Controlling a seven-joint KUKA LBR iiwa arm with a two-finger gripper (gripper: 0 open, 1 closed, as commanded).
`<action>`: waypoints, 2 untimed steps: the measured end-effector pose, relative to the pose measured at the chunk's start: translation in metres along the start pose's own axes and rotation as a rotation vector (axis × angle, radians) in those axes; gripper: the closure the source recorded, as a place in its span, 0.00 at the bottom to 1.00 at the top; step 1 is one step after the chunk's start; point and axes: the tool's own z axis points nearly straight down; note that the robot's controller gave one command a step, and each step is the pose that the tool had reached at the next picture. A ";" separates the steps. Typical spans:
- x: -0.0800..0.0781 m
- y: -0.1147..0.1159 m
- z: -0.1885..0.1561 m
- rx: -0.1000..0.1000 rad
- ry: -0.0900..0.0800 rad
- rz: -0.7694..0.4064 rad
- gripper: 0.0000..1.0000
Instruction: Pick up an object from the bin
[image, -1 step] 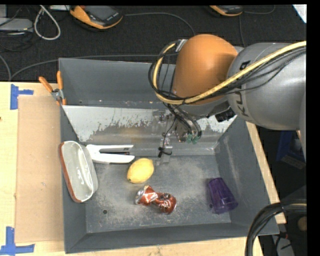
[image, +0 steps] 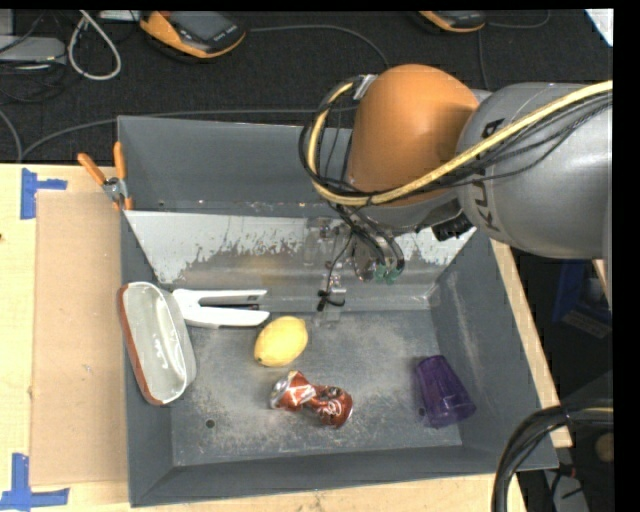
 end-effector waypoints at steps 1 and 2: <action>0.021 0.012 0.112 0.000 0.001 -0.194 0.00; 0.040 0.030 0.094 -0.001 -0.005 0.068 0.00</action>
Offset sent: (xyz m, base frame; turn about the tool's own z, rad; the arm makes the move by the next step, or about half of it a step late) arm -0.0442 0.0345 -0.0806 0.1132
